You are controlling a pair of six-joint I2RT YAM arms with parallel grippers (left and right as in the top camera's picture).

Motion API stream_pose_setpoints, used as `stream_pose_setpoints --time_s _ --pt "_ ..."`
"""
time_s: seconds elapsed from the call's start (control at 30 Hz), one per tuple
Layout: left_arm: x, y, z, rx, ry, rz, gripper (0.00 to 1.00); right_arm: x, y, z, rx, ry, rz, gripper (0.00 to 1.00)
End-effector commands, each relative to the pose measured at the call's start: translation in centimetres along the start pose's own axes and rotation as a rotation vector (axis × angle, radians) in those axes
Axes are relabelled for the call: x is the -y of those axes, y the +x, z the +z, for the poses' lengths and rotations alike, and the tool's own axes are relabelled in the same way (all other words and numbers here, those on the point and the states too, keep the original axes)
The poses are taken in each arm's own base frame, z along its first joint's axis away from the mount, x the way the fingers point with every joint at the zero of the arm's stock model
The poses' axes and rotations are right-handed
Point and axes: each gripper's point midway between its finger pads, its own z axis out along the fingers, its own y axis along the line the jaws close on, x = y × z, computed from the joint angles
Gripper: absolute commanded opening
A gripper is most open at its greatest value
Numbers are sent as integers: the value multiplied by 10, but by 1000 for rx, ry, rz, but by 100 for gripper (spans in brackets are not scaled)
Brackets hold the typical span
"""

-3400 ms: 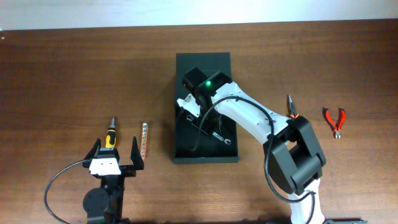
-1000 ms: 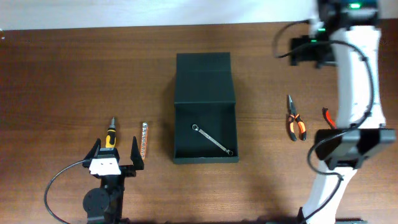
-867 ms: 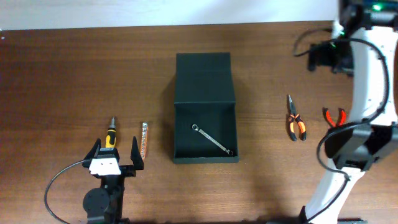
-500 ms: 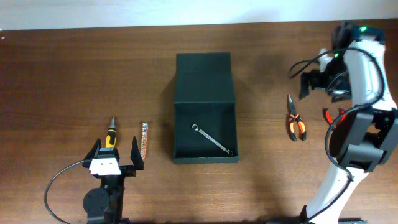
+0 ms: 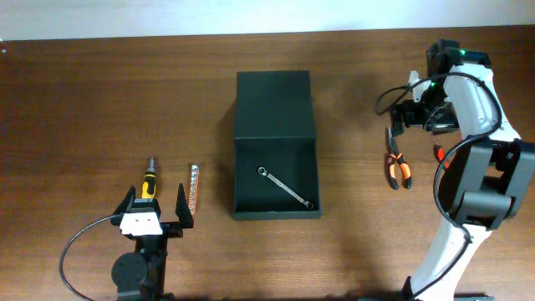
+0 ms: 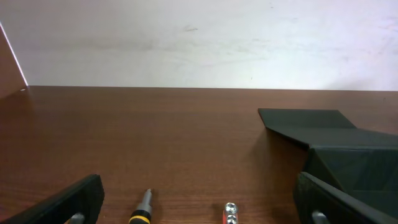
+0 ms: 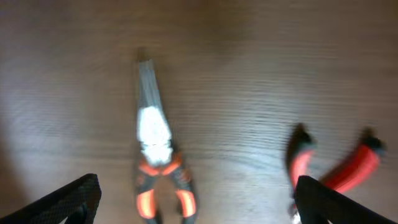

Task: Pack container
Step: 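Move the right gripper over the red-black cutting pliers, then lower the right gripper and grasp the red pliers handle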

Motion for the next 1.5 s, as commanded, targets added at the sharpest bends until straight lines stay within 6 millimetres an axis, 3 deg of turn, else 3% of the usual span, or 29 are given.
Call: stream_pose_setpoints --time_s 0.0,0.1,0.27,0.4,0.53,0.77,0.97,1.47 --pt "0 1 0 -1 5 4 99 53 9 -4 9 59 282 99" --pt "0 1 0 -1 5 4 99 67 13 -3 20 -44 345 99" --pt "0 1 0 -1 5 4 99 114 33 -1 1 4 410 99" --pt "0 1 0 -1 5 4 99 136 44 0 7 -28 574 99" --pt "0 1 0 -1 5 4 99 133 43 -1 26 -115 551 99" --pt "0 1 0 -1 5 4 99 120 45 7 1 -86 238 99" --pt "0 1 0 -1 5 4 99 133 55 20 -31 -13 242 99" --pt "0 1 0 -1 5 4 99 137 47 26 5 -1 172 99"
